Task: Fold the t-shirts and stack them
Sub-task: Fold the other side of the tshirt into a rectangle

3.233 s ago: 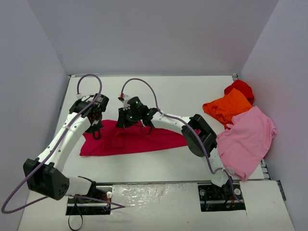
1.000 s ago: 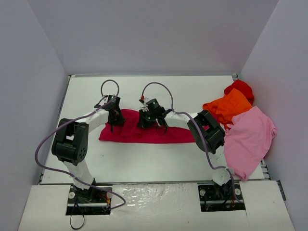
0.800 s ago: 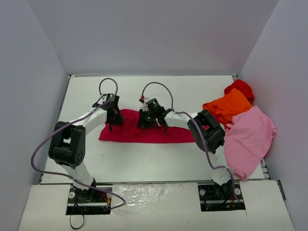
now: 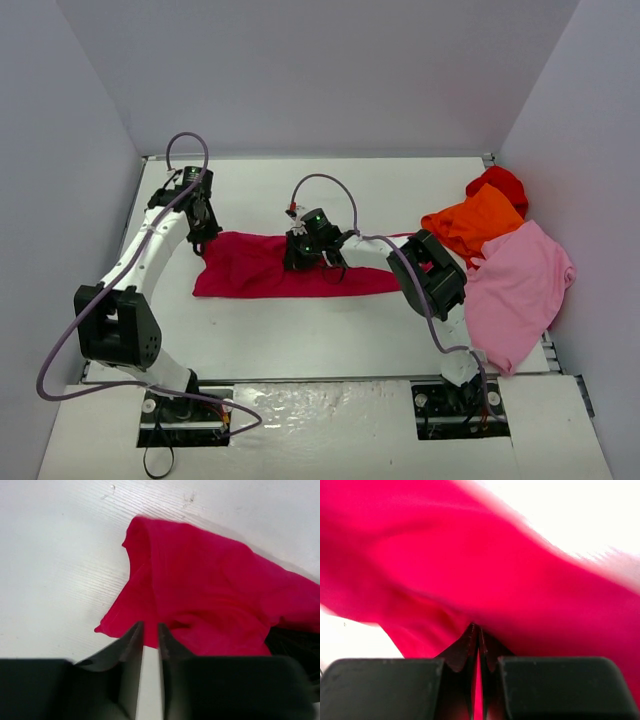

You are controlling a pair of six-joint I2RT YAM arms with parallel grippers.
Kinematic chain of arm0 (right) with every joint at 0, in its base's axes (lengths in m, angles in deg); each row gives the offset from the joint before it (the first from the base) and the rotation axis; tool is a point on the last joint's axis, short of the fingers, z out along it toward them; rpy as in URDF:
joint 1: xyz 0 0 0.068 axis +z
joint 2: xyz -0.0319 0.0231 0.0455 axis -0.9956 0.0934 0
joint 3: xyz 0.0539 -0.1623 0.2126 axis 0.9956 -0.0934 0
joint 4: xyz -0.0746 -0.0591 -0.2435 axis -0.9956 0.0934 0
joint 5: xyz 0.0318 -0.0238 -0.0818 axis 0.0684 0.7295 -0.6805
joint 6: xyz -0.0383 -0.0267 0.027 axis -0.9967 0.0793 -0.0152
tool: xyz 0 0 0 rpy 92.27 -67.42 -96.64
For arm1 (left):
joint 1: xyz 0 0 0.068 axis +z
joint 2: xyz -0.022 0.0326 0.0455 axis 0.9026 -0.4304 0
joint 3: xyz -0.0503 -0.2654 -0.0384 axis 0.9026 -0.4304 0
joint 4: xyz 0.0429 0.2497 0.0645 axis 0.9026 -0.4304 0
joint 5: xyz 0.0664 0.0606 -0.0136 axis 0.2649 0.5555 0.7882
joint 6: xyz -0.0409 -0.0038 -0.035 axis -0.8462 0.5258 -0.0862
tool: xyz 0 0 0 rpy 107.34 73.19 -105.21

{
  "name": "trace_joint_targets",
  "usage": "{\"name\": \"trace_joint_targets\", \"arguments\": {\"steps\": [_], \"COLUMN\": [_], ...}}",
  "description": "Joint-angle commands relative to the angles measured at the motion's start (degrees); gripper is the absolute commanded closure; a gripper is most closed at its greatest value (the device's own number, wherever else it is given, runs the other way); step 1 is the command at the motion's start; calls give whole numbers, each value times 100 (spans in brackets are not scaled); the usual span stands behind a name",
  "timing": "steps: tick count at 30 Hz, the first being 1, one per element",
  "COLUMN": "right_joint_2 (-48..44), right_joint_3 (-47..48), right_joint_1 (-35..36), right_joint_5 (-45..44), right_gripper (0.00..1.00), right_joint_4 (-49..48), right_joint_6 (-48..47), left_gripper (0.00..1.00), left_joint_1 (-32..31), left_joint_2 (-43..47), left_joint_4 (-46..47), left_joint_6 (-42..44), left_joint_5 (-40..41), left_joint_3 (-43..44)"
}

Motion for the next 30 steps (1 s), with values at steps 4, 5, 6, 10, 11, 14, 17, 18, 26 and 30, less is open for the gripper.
{"name": "trace_joint_targets", "arguments": {"steps": [4, 5, 6, 10, 11, 14, 17, 18, 26, 30], "right_joint_2": [130, 117, 103, 66, 59, 33, -149, -258, -926, -882], "right_joint_3": [-265, -265, -265, -182, -161, -125, -179, -204, -234, -386], "right_joint_1": [-75, -66, -61, -38, -35, -42, -16, 2, 162, 282], "right_joint_5": [-468, -488, -512, -538, -541, -558, -654, -686, -740, -696], "right_gripper": [100, 100, 100, 100, 100, 99, 76, 73, 67, 67], "right_joint_4": [1018, 992, 974, 936, 930, 930, 867, 852, 997, 887], "right_joint_6": [-223, -206, -193, -184, -181, -161, -115, -130, 75, 236], "left_gripper": [50, 47, 45, 46, 46, 47, 47, 47, 47, 47], "left_joint_1": [182, 182, 182, 170, 171, 172, 155, 146, -31, -174], "left_joint_2": [-82, -74, -65, 273, 385, 554, 596, 624, 819, 645], "left_joint_4": [148, 178, 210, 579, 698, 768, 753, 778, 1359, 1461], "left_joint_6": [249, 241, 231, 214, 204, 53, -69, -97, -494, -562], "left_joint_5": [209, 200, 191, -69, -214, -599, -1161, -1296, -2161, -2169], "left_joint_3": [248, 206, 173, -193, -320, -583, -844, -954, -2091, -2167]}}
